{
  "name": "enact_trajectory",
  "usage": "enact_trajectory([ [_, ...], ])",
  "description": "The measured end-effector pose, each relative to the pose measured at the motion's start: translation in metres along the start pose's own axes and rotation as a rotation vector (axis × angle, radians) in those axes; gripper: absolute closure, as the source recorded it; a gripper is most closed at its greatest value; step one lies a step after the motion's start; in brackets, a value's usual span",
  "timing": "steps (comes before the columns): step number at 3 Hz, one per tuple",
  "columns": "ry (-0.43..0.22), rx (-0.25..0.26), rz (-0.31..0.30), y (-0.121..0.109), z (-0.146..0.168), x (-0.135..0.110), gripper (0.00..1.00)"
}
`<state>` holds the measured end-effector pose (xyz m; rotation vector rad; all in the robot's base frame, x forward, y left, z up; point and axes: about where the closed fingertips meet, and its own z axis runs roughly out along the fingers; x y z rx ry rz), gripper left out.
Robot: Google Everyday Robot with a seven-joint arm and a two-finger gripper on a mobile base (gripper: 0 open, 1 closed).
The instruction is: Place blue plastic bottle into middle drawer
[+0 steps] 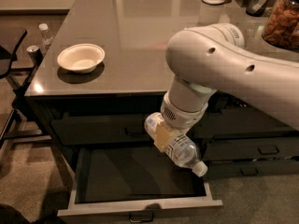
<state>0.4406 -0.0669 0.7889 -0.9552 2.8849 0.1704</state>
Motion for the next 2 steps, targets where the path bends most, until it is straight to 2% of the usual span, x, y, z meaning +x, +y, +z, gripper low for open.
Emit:
enact_trajectory([
  [1, 0.006, -0.054, 0.057, 0.002, 0.021, 0.006, 1.0],
  [2, 0.001, -0.129, 0.178, -0.001, 0.069, 0.019, 1.0],
])
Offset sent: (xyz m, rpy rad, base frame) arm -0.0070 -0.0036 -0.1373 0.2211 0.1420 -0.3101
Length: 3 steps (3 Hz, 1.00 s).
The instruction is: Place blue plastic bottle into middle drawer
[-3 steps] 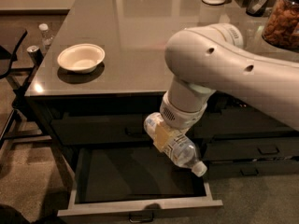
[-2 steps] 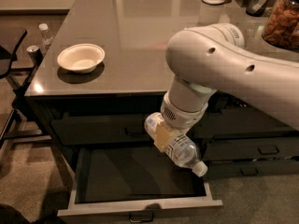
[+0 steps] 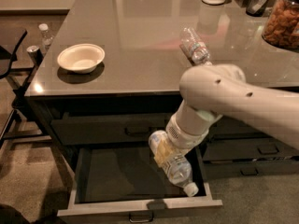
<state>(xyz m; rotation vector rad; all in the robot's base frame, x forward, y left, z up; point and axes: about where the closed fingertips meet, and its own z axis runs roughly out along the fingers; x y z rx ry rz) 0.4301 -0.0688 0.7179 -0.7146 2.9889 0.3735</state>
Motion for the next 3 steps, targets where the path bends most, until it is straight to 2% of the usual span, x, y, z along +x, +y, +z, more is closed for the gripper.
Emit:
enact_trajectory([
  [1, -0.025, -0.045, 0.085, -0.013, 0.041, -0.002, 1.0],
  [2, -0.025, -0.045, 0.085, -0.013, 0.041, -0.002, 1.0],
  [3, -0.011, -0.09, 0.138, -0.014, 0.069, -0.001, 1.0],
])
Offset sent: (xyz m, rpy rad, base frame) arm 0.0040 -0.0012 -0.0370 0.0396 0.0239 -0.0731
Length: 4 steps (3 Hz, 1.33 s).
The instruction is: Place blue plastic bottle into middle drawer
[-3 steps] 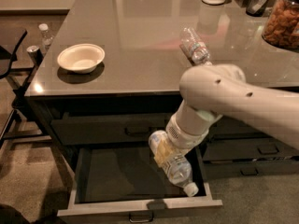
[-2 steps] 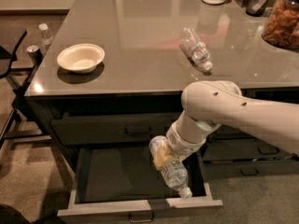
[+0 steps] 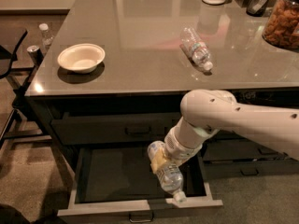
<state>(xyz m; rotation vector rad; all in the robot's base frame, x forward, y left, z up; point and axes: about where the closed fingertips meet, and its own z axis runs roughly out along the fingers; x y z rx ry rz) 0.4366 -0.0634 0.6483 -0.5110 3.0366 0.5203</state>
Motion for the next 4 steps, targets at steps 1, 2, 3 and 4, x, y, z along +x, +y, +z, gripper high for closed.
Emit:
enact_trajectory([
  [1, 0.006, -0.042, 0.081, -0.015, 0.027, 0.001, 1.0],
  [2, 0.033, -0.055, 0.16, -0.032, 0.055, 0.008, 1.0],
  [3, 0.034, -0.057, 0.161, -0.032, 0.056, 0.008, 1.0],
  [4, 0.005, -0.089, 0.243, -0.038, 0.082, 0.004, 1.0],
])
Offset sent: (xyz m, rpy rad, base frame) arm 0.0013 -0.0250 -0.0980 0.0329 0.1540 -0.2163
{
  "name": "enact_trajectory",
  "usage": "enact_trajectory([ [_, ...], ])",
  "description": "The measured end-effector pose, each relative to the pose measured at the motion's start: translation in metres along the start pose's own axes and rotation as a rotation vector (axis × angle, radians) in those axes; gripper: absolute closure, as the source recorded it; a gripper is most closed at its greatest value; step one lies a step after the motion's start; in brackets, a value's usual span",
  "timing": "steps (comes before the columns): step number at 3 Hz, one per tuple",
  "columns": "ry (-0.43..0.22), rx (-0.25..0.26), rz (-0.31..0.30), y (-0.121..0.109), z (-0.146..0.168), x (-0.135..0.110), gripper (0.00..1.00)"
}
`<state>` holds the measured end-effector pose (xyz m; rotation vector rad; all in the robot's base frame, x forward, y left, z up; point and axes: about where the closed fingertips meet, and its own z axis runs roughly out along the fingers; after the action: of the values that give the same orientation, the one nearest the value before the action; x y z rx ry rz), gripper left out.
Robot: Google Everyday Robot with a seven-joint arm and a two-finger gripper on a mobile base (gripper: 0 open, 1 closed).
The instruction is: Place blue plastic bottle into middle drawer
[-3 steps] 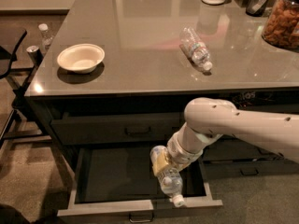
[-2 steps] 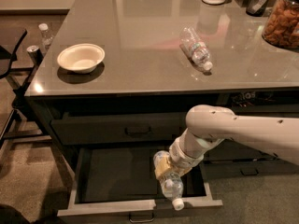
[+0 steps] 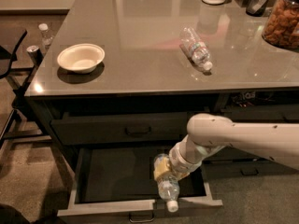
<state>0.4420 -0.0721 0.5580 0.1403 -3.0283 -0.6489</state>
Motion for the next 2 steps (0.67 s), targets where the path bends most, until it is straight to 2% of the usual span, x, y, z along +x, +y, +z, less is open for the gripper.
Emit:
enact_trajectory([
  [1, -0.065, -0.056, 0.128, -0.017, 0.025, -0.009, 1.0],
  [2, -0.108, -0.068, 0.218, -0.034, 0.047, -0.021, 1.0],
])
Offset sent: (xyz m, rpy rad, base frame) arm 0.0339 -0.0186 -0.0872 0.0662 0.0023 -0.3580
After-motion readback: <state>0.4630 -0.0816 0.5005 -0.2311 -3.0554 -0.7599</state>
